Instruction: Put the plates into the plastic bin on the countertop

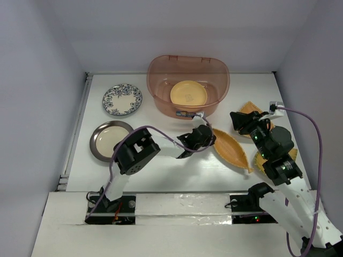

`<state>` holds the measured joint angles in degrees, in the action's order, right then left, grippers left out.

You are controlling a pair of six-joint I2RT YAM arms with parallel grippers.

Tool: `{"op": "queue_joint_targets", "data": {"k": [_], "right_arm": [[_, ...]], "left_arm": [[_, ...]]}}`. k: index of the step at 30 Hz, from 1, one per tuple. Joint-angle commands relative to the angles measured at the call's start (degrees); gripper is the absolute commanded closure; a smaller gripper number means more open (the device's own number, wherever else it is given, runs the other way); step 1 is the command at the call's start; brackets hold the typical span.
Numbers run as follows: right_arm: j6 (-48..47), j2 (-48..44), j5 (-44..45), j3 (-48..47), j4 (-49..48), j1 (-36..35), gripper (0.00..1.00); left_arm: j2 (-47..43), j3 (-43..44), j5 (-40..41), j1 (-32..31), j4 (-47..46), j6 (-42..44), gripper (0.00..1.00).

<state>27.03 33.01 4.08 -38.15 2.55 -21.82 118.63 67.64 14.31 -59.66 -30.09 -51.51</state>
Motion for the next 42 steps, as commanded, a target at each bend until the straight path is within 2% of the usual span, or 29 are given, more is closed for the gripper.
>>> {"op": "queue_joint_targets", "data": {"k": [1,4,6,7,10,12,15,17,21,23,25,28,35,36,39,42], "right_arm": [[-0.5,-0.5,0.4,-1.0,-1.9,-0.3,0.60],[-0.5,-0.6,0.6,-1.0,-1.9,-0.3,0.61],[-0.6,-0.9,0.5,-1.2,-1.8,-0.3,0.72],[-0.8,-1.1,0.7,-1.5,-1.5,-0.3,0.84],[-1.4,-2.9,2.9,-2.7,0.0,-0.3,0.93],[-1.4,-4.4,3.7,-2.8,0.3,-0.3,0.93],[-1.1,-7.3,4.4,-2.0,0.0,-0.3,0.92],[-1.4,-7.5,4.4,-1.9,0.1,-0.3,0.91],[-1.4,-6.8,4.7,-1.8,0.1,-0.3,0.88],[-1.4,-6.7,4.6,-1.5,0.2,-0.3,0.87],[-1.4,-6.8,4.8,-1.3,-0.2,-0.3,0.87],[-1.4,-6.3,4.6,-1.0,-0.4,-0.3,0.87],[-1.8,-4.9,3.7,-0.8,-0.7,-0.3,0.86],[-1.8,-4.9,3.8,-0.8,-0.6,-0.3,0.86],[-1.9,-4.9,3.7,-0.5,-0.7,-0.3,0.86],[-2.0,-4.2,3.0,-0.4,-1.0,-0.3,0.86]], "left_arm": [[-6.4,-5.3,5.0,0.0,3.4,3.1,1.00],[-12.5,-9.4,5.9,0.0,4.2,4.2,1.00],[-18.6,-12.1,5.3,0.0,4.9,5.6,1.00],[-20.9,-13.2,5.1,0.0,4.9,6.1,1.00],[-31.2,-17.1,6.0,0.0,6.9,7.6,1.00],[-38.4,-18.7,6.3,0.0,8.6,8.1,1.00],[-46.9,-20.3,1.8,4.9,9.3,7.9,1.00],[-50.1,-20.2,-1.8,7.9,9.2,7.8,1.00],[-53.8,-14.3,-2.2,16.3,10.5,11.3,1.00],[-51.9,-8.9,-1.7,18.8,10.9,14.7,1.00],[-49.5,-4.4,2.7,20.0,13.2,17.9,1.00],[-43.1,3.1,5.0,22.3,14.1,22.4,1.00],[-23.4,21.2,-1.5,30.6,20.0,22.1,1.00],[-18.7,26.0,-2.4,31.4,21.3,21.5,1.00],[-11.2,33.1,-6.4,33.0,24.0,19.1,1.00],[-4.0,40.5,-7.1,33.6,27.2,17.8,1.00]]}}
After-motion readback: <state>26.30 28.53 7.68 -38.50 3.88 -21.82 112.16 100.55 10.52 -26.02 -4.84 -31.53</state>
